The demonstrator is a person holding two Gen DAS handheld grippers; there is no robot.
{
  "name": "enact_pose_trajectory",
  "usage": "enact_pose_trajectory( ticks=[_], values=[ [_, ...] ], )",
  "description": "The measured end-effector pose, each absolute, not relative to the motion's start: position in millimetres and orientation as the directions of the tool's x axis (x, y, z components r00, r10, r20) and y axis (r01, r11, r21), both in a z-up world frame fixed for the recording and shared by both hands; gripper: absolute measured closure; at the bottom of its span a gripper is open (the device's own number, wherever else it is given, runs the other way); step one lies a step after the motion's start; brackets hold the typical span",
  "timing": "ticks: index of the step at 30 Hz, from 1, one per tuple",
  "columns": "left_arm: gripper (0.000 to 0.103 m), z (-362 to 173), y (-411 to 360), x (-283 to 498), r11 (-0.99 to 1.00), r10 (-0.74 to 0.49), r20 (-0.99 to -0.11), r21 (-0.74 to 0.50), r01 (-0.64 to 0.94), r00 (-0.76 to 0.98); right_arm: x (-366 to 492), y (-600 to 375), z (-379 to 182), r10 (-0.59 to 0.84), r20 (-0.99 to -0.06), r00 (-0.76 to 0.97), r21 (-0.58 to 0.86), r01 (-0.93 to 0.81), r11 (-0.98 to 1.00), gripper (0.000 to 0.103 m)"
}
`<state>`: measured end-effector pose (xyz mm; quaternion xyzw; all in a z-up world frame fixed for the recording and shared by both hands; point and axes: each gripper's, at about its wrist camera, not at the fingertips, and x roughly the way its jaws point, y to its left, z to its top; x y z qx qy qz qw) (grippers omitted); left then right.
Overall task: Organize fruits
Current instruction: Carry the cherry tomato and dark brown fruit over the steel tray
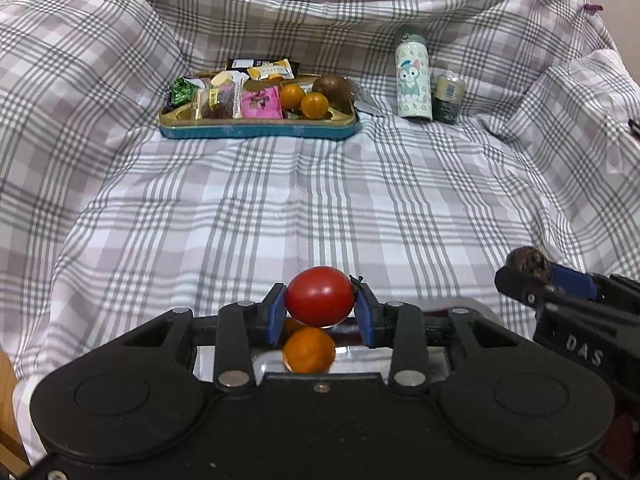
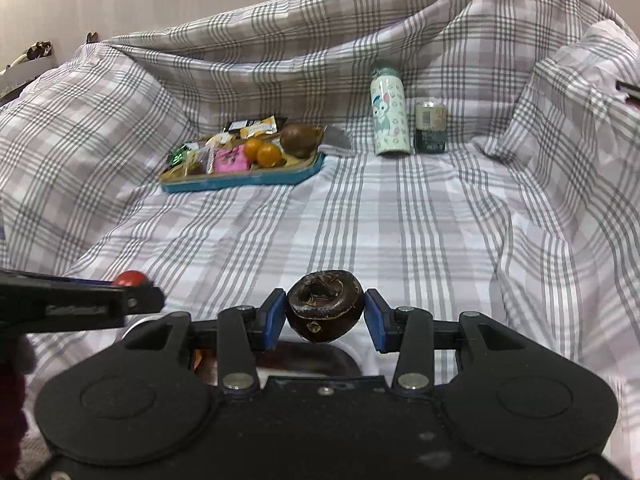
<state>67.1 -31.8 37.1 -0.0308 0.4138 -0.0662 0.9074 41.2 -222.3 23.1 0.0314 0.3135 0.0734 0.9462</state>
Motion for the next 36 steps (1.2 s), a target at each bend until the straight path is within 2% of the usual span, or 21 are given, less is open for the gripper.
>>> enact_pose_trajectory(
  ticks=[6,14,36],
  values=[
    [0.058,25,-37,56,0.988,-0.153,-0.767,-0.117,0.098,0.623,23,-218,16,0.171,-0.628,0.759,0.132,-0.113,0.985,0.059],
    [0.058,9,-46,64,0.988,-0.156,-0.798,-0.123,0.096,0.582,37,-213,4,0.131,-0.676,0.726,0.100,-0.085,0.991,0.059],
    [0.058,2,-52,77,0.988,-0.156,-0.818,-0.127,0.090,0.554,49,-207,-1,0.118,-0.687,0.717,0.077,-0.089,0.993,0.059]
  ],
)
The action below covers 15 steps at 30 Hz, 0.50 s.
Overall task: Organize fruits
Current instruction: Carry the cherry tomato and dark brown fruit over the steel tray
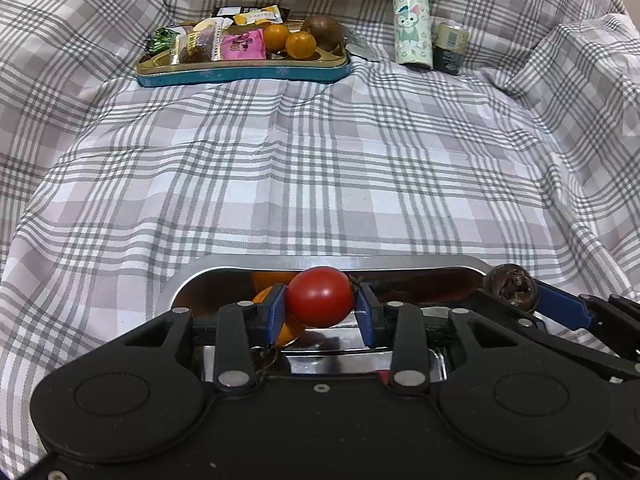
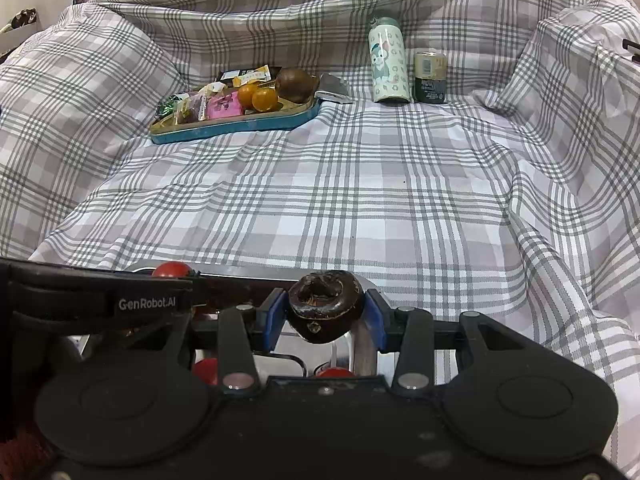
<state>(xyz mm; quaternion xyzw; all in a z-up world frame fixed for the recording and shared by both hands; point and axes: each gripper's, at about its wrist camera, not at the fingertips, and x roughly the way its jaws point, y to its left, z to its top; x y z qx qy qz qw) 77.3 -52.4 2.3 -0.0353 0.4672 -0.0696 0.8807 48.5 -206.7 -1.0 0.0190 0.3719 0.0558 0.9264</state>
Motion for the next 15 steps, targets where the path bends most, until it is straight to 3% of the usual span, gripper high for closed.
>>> enact_pose_trajectory(
  ticks=[15],
  values=[
    [0.058,12,-47,65,0.987,-0.160,-0.799,-0.146,0.070,0.579,36,-205,5,0.141,-0.666,0.732,0.084,-0.114,0.990,0.059]
  ],
)
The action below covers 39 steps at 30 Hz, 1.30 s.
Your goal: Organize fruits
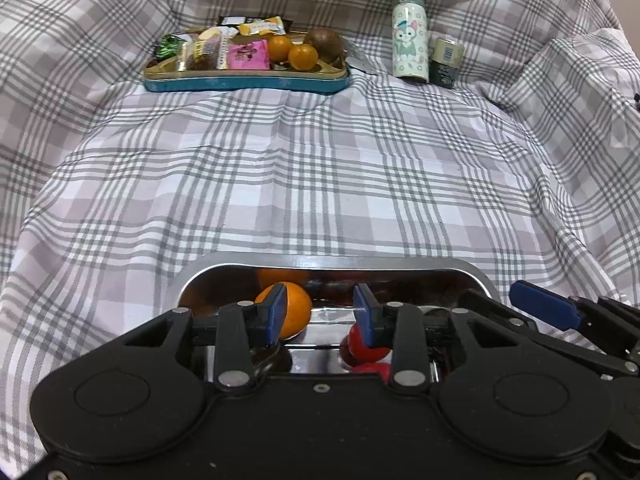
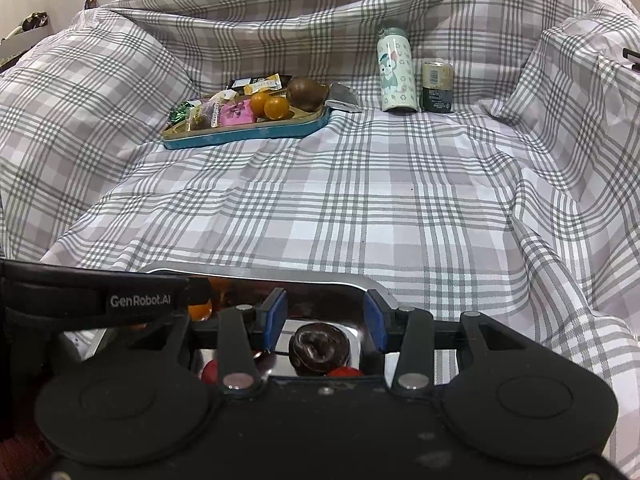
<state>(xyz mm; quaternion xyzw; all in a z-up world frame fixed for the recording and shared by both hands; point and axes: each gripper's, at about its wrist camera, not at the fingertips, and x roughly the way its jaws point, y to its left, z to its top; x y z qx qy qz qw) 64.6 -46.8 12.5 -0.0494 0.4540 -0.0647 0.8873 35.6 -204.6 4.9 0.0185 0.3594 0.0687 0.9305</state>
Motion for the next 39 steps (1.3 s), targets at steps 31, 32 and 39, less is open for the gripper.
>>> enact_pose_trajectory(
  ticks=[31,32,39],
  values=[
    [0.058,21,-48,-6,1.000,-0.013,-0.760,-0.005,0.015,0.649,-27,-212,-6,0.082,-0.669,0.739,0.066,-0.051,0.997,0.059],
    [0.058,21,-48,-7,1.000,-0.010,-0.759,-0.003,0.012,0.651,-28,-212,-6,0.082,-0.669,0.738,0.067,-0.049,0.996,0.059],
    [0.058,19,-50,-16,1.000,-0.008,-0.753,0.006,0.019,0.658,-34,-212,-6,0.082,-0.663,0.744,0.062,-0.054,0.997,0.059]
  ],
)
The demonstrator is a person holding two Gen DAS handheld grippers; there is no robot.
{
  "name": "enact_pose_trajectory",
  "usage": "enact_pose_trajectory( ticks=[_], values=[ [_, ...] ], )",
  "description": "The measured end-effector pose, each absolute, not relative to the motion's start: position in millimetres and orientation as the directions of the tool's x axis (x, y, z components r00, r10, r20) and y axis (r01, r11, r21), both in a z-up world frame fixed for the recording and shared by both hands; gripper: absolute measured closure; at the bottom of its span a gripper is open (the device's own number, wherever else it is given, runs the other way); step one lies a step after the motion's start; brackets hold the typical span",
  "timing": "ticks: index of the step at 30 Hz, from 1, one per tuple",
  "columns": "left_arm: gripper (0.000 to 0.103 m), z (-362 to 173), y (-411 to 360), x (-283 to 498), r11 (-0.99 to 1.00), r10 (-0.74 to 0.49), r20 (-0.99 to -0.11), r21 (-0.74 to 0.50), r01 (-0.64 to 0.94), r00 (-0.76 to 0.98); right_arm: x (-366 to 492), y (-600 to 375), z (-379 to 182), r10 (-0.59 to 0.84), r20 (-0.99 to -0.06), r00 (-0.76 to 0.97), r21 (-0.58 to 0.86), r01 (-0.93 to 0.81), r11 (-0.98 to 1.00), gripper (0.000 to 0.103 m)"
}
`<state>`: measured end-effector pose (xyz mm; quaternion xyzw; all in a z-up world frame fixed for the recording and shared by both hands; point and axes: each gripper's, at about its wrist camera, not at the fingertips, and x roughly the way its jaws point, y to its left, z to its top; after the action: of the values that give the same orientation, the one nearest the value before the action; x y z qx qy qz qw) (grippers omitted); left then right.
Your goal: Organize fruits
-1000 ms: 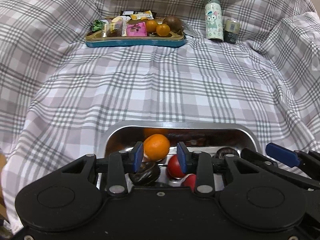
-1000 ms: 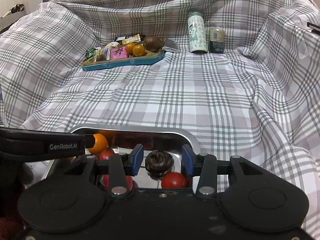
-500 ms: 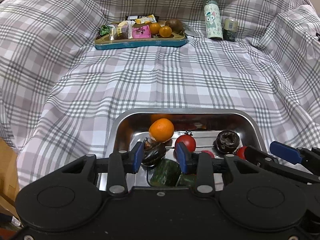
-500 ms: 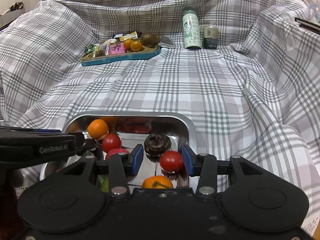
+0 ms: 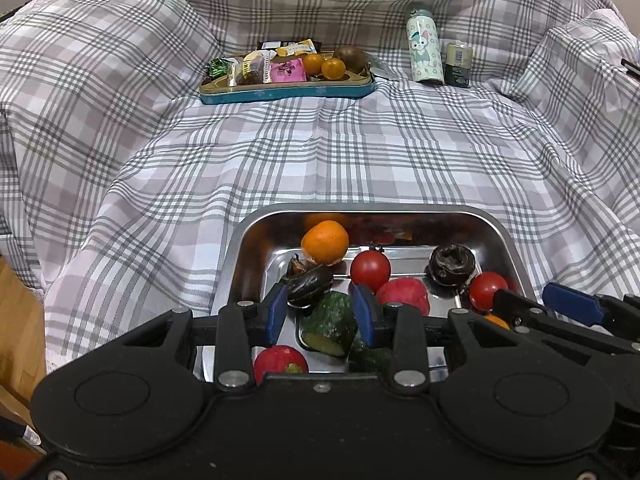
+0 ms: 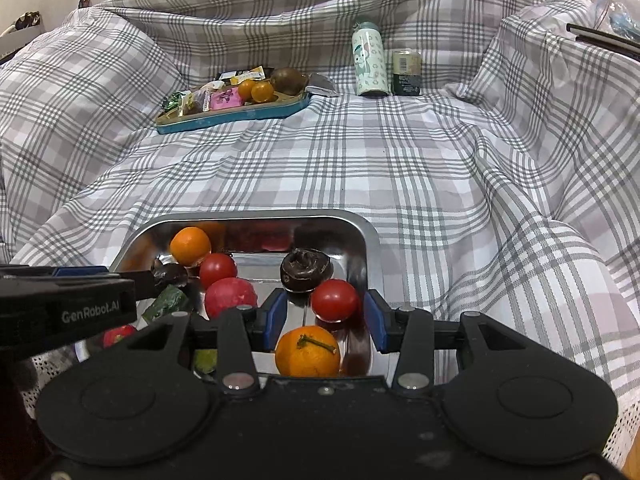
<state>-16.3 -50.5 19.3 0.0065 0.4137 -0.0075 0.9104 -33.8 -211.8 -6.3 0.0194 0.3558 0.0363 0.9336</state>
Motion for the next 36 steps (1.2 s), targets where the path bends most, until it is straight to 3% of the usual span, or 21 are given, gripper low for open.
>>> enact_pose_trajectory(
  ticks=[36],
  values=[
    [0.058,17.5,-46.9,-22.1,1.000,-0.017,-0.750,-0.014,0.010,0.661,-36.1,-211.8,-5.9,0.111,-0.668,0.736,0.072,-0.084,0.994,0.059]
  ],
)
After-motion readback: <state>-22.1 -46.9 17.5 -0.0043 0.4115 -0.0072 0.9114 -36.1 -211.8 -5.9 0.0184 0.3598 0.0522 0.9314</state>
